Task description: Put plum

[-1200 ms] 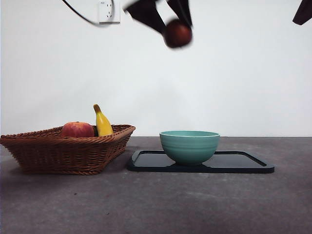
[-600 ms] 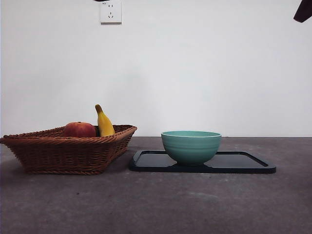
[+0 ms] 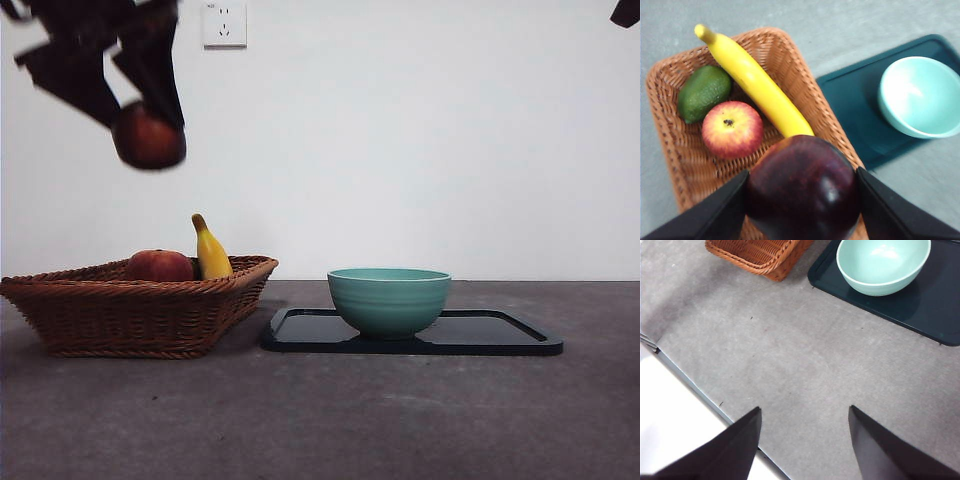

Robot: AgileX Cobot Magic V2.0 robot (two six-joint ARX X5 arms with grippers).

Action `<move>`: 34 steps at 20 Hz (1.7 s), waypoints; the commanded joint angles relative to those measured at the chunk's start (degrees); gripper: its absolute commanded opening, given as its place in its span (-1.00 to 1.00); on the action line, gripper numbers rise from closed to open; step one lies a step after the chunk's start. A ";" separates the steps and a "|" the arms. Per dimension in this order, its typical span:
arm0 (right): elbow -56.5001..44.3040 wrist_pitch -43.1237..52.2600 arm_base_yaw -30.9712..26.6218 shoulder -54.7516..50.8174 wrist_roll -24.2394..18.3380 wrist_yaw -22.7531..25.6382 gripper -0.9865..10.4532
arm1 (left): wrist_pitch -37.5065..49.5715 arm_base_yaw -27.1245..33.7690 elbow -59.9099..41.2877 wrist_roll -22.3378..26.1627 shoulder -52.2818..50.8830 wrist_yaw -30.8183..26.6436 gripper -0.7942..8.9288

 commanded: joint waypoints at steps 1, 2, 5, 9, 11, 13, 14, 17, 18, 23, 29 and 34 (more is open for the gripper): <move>0.57 0.28 0.28 0.26 -0.20 -0.15 -0.35 | 7.04 0.37 -4.76 0.42 0.66 0.00 -0.35; 0.57 0.31 0.28 0.26 -0.20 -0.15 -0.35 | 10.01 0.76 -7.48 0.46 0.66 -0.02 -0.35; 0.57 0.33 0.28 0.26 -0.20 -0.13 -0.35 | 16.17 1.68 -13.49 1.55 0.96 -0.98 -0.35; 0.57 0.39 0.28 0.28 -0.17 -0.13 -0.35 | 21.09 2.91 -18.27 2.56 2.49 -1.70 -0.35; 0.57 0.50 0.28 0.28 0.02 -0.13 -0.35 | 21.99 3.13 -18.45 2.60 4.74 -1.70 -0.35; 0.57 0.50 0.28 0.28 0.22 -0.13 -0.35 | 23.34 3.13 -18.45 2.75 7.74 -1.70 -0.35; 0.57 0.50 0.28 0.26 0.24 -0.13 -0.35 | 24.24 3.13 -18.45 2.73 9.09 -1.70 -0.35; 0.57 0.44 0.28 0.26 0.61 -0.13 -0.35 | 25.90 3.13 -18.45 2.75 11.58 -1.70 -0.35; 0.57 0.44 0.28 0.28 0.66 -0.13 -0.35 | 26.43 3.13 -18.45 2.75 11.96 -1.70 -0.35; 0.57 0.48 0.28 0.28 0.68 -0.13 -0.35 | 26.53 3.13 -18.45 2.75 12.87 -1.70 -0.32; 0.57 0.63 0.28 0.28 0.66 -0.13 -0.35 | 24.79 3.02 -18.36 2.60 13.00 -1.70 0.03; 0.57 0.63 0.28 0.28 0.68 -0.13 -0.35 | 24.22 2.99 -16.59 1.29 12.46 -1.68 0.06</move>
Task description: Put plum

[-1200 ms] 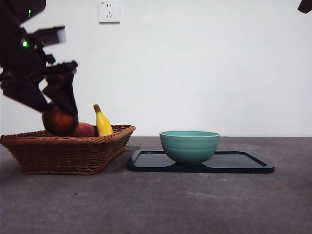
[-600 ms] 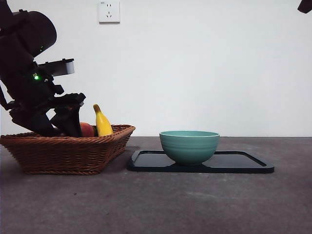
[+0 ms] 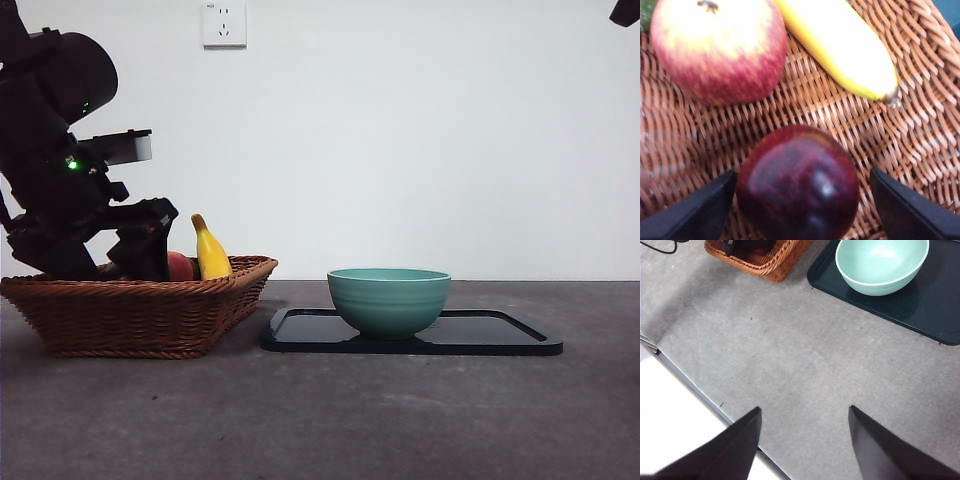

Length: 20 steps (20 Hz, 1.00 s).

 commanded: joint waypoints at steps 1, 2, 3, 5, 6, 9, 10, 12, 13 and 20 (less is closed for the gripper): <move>0.57 0.52 0.28 0.31 0.26 -0.13 -0.35 | -0.02 -0.26 2.19 -0.79 0.15 -0.13 0.06; 0.57 0.52 0.28 0.31 0.26 -0.13 -0.35 | -0.68 -0.26 2.78 -0.76 -0.72 -0.15 0.06; 0.57 0.52 0.28 0.31 0.26 -0.13 -0.35 | -1.16 -0.26 3.37 -0.79 -1.42 -0.13 0.06; 0.57 0.59 0.28 0.31 0.26 -0.15 -0.35 | -2.56 -0.26 4.33 -0.98 -3.85 -0.15 0.06; 0.57 0.61 0.28 0.31 0.24 -0.13 -0.35 | -3.06 -0.28 4.50 -1.18 -5.55 -0.13 0.06; 0.57 0.66 0.28 0.31 0.22 -0.11 -0.35 | -5.11 -0.52 4.55 -1.57 -11.41 0.00 0.06; 0.57 0.79 0.28 0.37 0.22 -0.11 -0.35 | -6.27 -0.61 4.55 -1.60 -14.03 0.81 0.06; 0.57 1.31 0.28 0.39 0.24 -0.13 -0.35 | -8.74 -0.96 4.55 -1.62 -18.88 3.74 0.05; 0.57 1.73 0.28 0.39 0.22 -0.11 -0.35 | -9.92 -0.98 4.55 -1.64 -21.11 5.90 0.05; 0.57 3.67 0.28 0.42 0.26 -0.11 -0.35 | -24.37 -1.31 4.55 -2.71 -34.58 24.98 0.05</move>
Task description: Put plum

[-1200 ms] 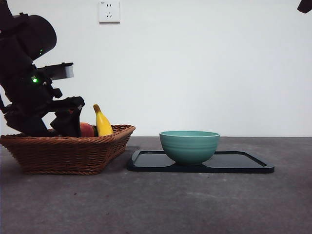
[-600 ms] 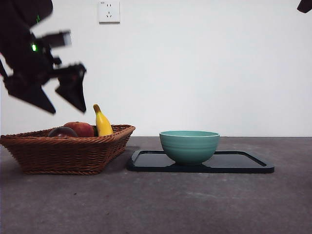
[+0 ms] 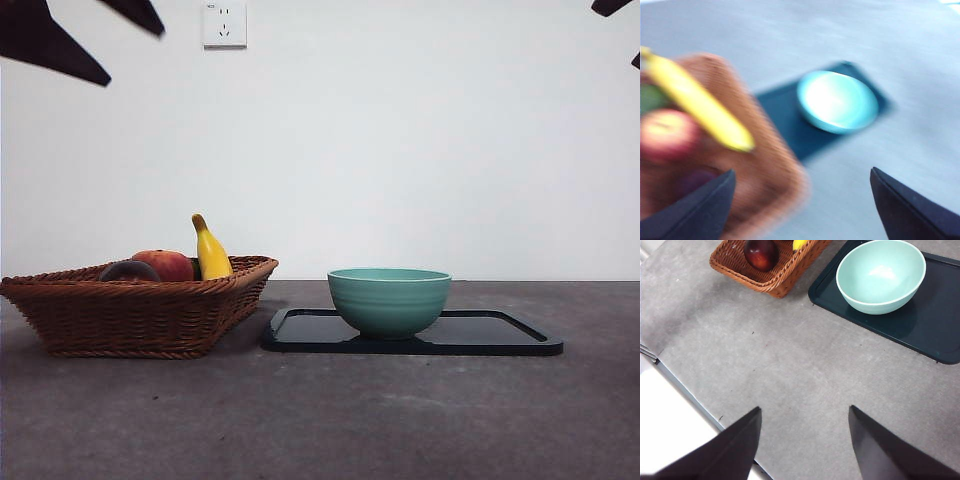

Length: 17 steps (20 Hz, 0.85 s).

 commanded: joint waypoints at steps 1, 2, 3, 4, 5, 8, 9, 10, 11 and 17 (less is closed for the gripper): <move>0.57 0.48 0.28 0.39 0.24 -0.11 -0.35 | -4.81 -0.28 1.07 -0.46 -2.03 6.51 0.05; 0.57 0.48 0.28 0.39 0.26 -0.13 -0.35 | -7.32 -0.28 1.07 -0.26 -2.99 8.76 0.05; 0.57 0.48 0.28 0.39 0.46 -0.13 -0.35 | -9.38 -0.28 1.07 0.22 -3.69 10.05 0.04; 0.57 0.48 0.28 0.39 0.72 -0.13 -0.35 | -11.21 -0.28 1.07 1.03 -4.20 10.47 0.04; 0.57 0.48 0.28 0.39 0.90 -0.13 -0.35 | -12.48 -0.28 1.07 1.60 -4.44 10.47 0.04; 0.57 0.46 0.28 0.39 1.07 -0.13 -0.35 | -13.77 -0.26 1.07 2.19 -4.50 10.47 0.04; 0.57 0.46 0.28 0.39 1.09 -0.13 -0.35 | -13.77 -0.26 1.07 2.19 -4.50 10.47 0.04; 0.57 0.46 0.28 0.39 1.14 -0.13 -0.35 | -13.77 -0.26 1.07 2.21 -4.50 10.47 0.04; 0.57 0.46 0.28 0.39 1.36 -0.13 -0.35 | -13.77 -0.26 1.07 2.21 -4.50 10.47 0.04; 0.61 3.69 0.22 1.53 10.27 4.37 -0.34 | -13.81 -0.28 1.07 2.29 -4.50 10.47 0.04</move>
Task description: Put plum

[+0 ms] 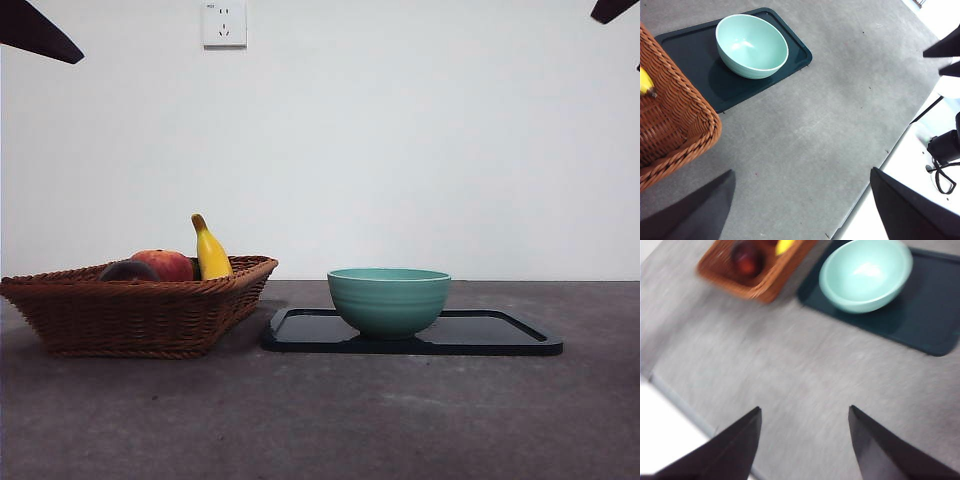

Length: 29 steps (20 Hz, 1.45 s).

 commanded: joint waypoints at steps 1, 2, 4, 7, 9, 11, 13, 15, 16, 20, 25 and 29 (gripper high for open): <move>0.77 3.74 0.13 1.84 5.88 1.49 -0.34 | 0.37 -0.20 1.07 1.07 0.39 0.13 0.04; 1.07 5.77 -0.09 3.19 6.99 1.70 -0.34 | 0.37 -0.20 1.07 1.09 0.39 0.13 0.04; 2.34 9.16 -0.79 7.28 8.17 2.80 -0.34 | 0.37 -0.20 1.07 1.11 0.39 0.13 0.04; 5.90 12.09 -2.64 16.26 8.28 2.89 -0.24 | 0.37 -0.20 1.07 1.16 0.39 0.13 0.04; 9.22 12.81 -3.89 23.12 7.17 2.95 -0.24 | 0.37 -0.20 1.07 1.11 0.39 0.13 0.04; 12.90 13.51 -4.96 29.83 6.25 2.93 -0.24 | 0.37 -0.20 1.07 1.14 0.39 0.13 0.04; 16.98 13.51 -5.70 36.44 5.51 2.97 -0.24 | 0.37 -0.22 1.07 1.14 0.39 0.13 0.04; 20.87 13.46 -6.16 42.66 5.22 2.95 -0.24 | 0.37 -0.20 1.07 1.14 0.39 0.13 0.04; 22.45 13.51 -6.16 45.38 5.14 2.95 -0.24 | 0.37 -0.20 1.07 1.14 0.39 0.13 0.04; 26.88 14.64 -6.10 54.29 4.44 3.02 -0.24 | 0.39 -0.20 1.07 1.16 0.39 0.13 0.04; 27.34 18.01 -5.86 61.31 4.33 4.02 -0.25 | 0.39 -0.20 1.07 1.16 0.39 0.11 0.04; 27.32 19.89 -4.74 64.37 4.07 4.24 -0.27 | 0.42 -0.20 1.07 1.18 0.39 0.11 0.04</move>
